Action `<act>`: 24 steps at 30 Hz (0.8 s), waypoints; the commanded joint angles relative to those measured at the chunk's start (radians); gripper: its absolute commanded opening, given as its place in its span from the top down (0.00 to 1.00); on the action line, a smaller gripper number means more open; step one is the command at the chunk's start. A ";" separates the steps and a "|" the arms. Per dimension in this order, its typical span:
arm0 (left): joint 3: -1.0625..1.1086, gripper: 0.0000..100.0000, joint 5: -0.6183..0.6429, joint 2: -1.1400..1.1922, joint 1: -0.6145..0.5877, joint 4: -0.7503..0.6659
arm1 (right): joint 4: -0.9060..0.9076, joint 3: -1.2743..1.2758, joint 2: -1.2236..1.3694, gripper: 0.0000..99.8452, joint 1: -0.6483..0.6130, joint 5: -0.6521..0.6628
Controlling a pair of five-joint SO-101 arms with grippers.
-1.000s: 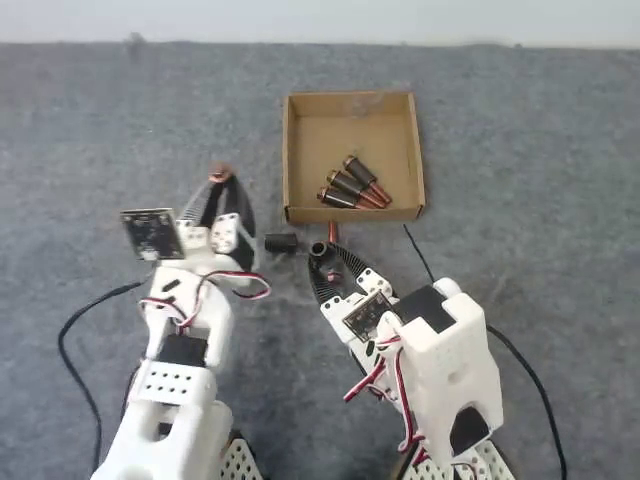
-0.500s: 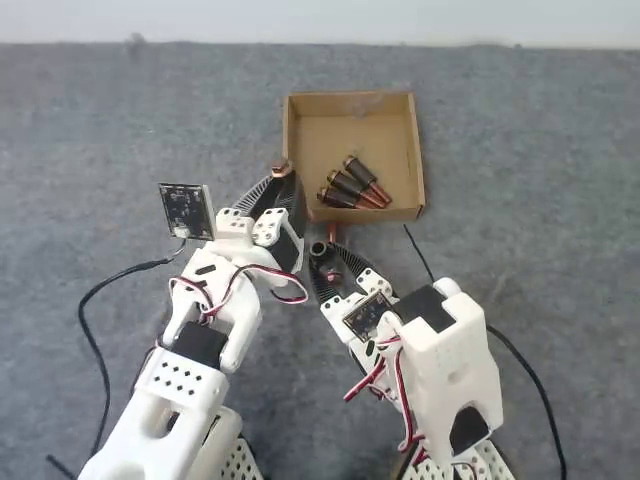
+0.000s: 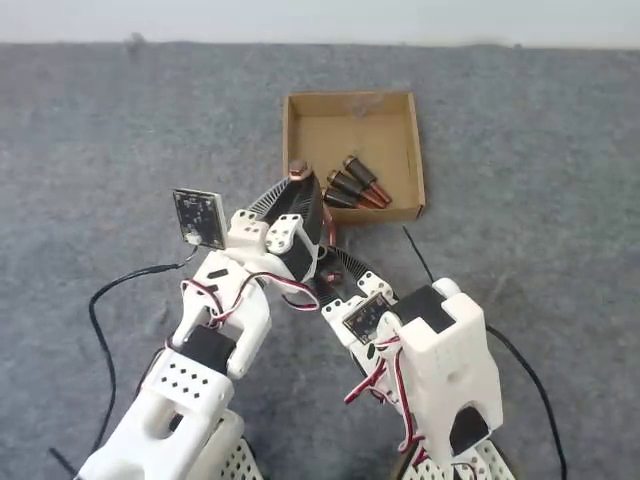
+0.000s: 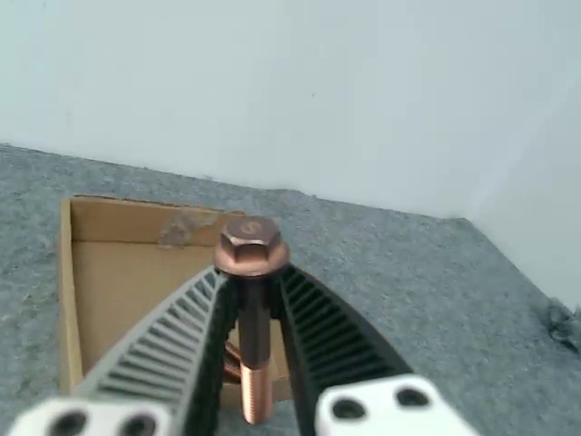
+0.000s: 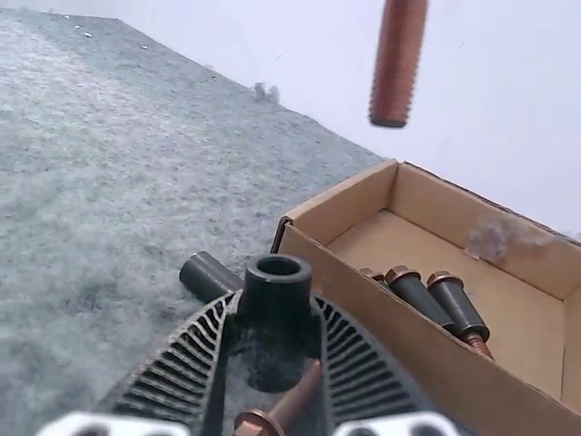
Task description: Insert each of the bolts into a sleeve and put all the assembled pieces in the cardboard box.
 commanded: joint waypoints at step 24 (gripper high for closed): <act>0.097 0.99 -0.037 0.083 0.034 -0.080 | -0.033 -0.003 -0.067 0.99 0.033 0.011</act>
